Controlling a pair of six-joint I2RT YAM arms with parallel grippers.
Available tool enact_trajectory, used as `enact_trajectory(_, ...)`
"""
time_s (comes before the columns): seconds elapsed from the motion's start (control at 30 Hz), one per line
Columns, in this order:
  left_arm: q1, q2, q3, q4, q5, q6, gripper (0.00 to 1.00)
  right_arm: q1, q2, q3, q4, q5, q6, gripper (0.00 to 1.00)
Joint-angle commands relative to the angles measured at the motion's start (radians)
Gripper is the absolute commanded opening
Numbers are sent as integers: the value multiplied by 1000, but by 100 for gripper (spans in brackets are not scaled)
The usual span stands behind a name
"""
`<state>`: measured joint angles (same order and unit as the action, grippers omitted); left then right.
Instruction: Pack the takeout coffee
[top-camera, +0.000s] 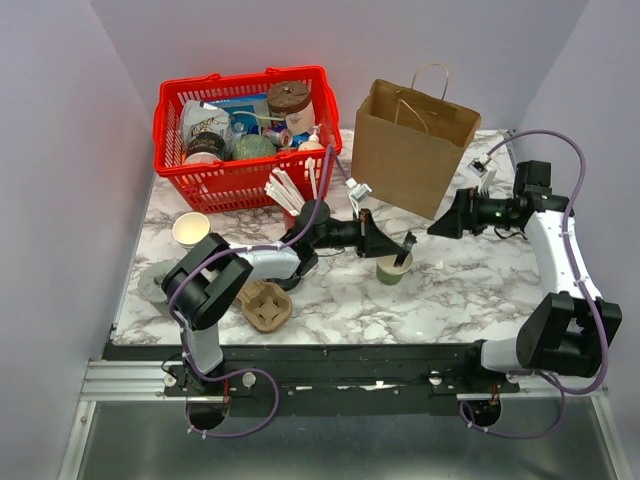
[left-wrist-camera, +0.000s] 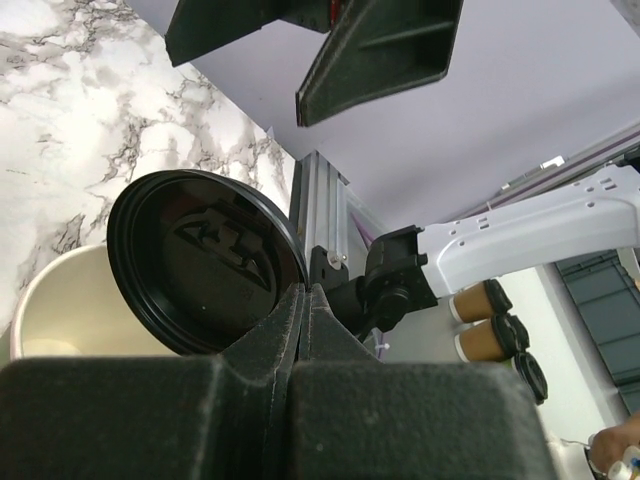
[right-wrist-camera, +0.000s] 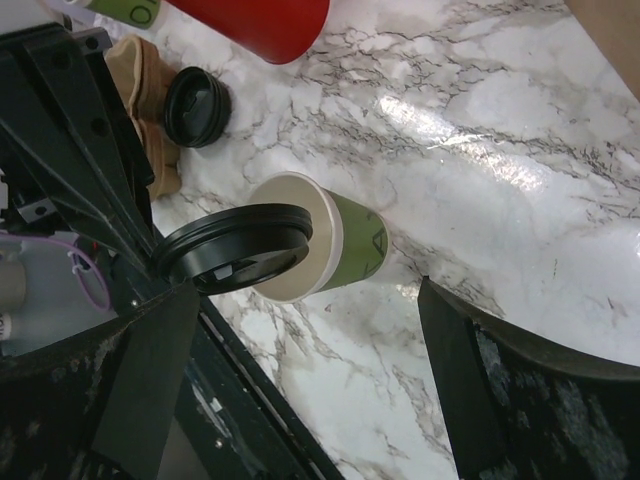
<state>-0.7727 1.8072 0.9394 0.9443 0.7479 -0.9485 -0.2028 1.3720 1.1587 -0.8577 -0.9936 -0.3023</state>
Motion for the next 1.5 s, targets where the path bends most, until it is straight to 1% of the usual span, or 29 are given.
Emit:
enact_trajectory(0.0,-2,29,-14,93,-38,-18,0,16,15,-37,-1,-51,-126,100)
enact_trajectory(0.07,-2,32,-13,91,-38,-18,0,22,30,-45,0,-50,-168,100)
enact_trajectory(0.17,-2,35,-13,90,-36,-18,3,34,55,-53,2,-54,-211,100)
enact_trajectory(0.3,-2,38,-19,88,-39,-19,4,60,81,-40,0,-59,-242,100)
enact_trajectory(0.47,6,26,-31,90,-38,-18,4,112,84,-28,0,-43,-274,100)
enact_trajectory(0.73,24,-15,-74,45,-39,8,9,155,117,-11,3,-37,-285,100)
enact_trajectory(0.87,30,-34,-88,27,-44,22,13,172,127,1,2,-37,-282,100)
enact_trajectory(1.0,32,-43,-87,8,-44,33,25,197,128,10,3,-25,-284,100)
enact_trajectory(1.17,32,-55,-83,-21,-44,48,35,200,131,24,6,10,-276,100)
enact_trajectory(1.2,32,-55,-82,-28,-45,56,37,226,134,25,8,13,-273,100)
enact_trajectory(1.47,35,-72,-80,-59,-35,88,40,256,148,41,40,67,-242,100)
